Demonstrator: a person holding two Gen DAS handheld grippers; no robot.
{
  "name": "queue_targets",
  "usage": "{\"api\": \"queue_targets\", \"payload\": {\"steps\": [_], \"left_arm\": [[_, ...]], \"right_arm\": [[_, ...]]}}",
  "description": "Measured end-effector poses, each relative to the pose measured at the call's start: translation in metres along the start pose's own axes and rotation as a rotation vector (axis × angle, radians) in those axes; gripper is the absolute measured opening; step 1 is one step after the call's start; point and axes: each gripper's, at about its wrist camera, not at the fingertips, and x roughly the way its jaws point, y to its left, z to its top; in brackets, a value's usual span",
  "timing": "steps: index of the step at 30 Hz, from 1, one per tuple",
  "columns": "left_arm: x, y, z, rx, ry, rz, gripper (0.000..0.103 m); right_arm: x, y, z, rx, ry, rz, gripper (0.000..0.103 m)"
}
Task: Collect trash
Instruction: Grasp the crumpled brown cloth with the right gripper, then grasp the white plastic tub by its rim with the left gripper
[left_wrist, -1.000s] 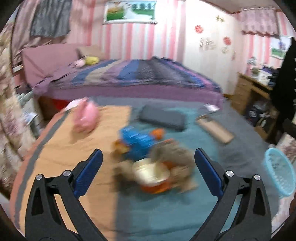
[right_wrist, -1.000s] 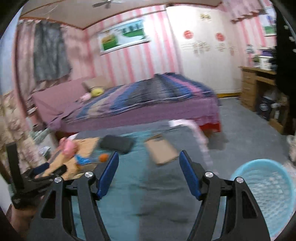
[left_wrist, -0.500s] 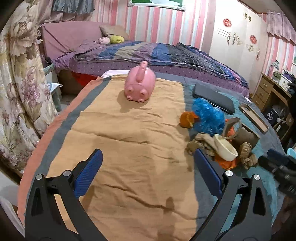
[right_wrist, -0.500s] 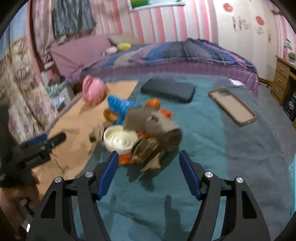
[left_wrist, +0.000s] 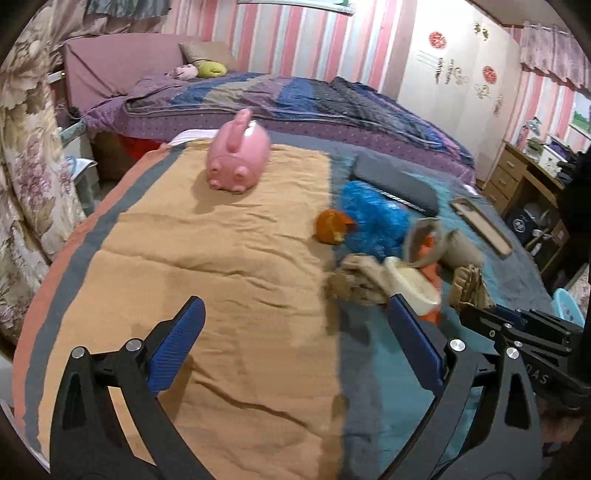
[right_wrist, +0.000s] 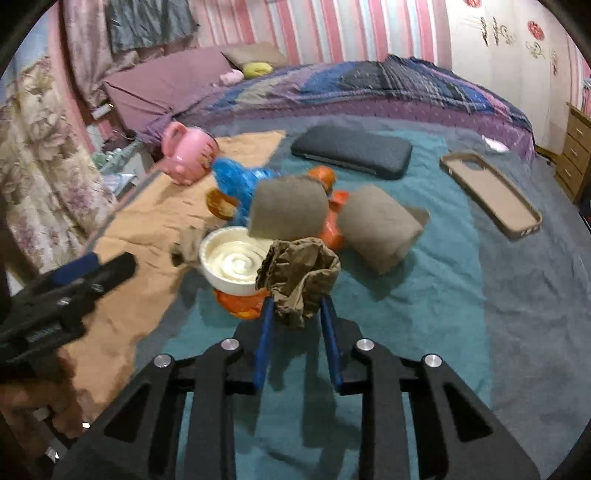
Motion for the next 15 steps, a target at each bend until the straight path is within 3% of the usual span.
{"api": "queue_targets", "payload": {"steps": [5, 10, 15], "left_arm": [[0.002, -0.028, -0.003, -0.005, 0.024, -0.125, 0.091], [0.020, -0.060, -0.011, 0.020, 0.091, -0.161, 0.075], [0.038, -0.071, -0.014, -0.028, 0.137, -0.202, 0.075]], "right_arm": [[-0.026, -0.012, 0.002, 0.004, -0.056, -0.001, 0.026], [-0.044, -0.032, 0.004, 0.042, -0.090, -0.018, 0.026], [-0.053, -0.047, 0.005, 0.055, -0.097, -0.023, 0.026]]}}
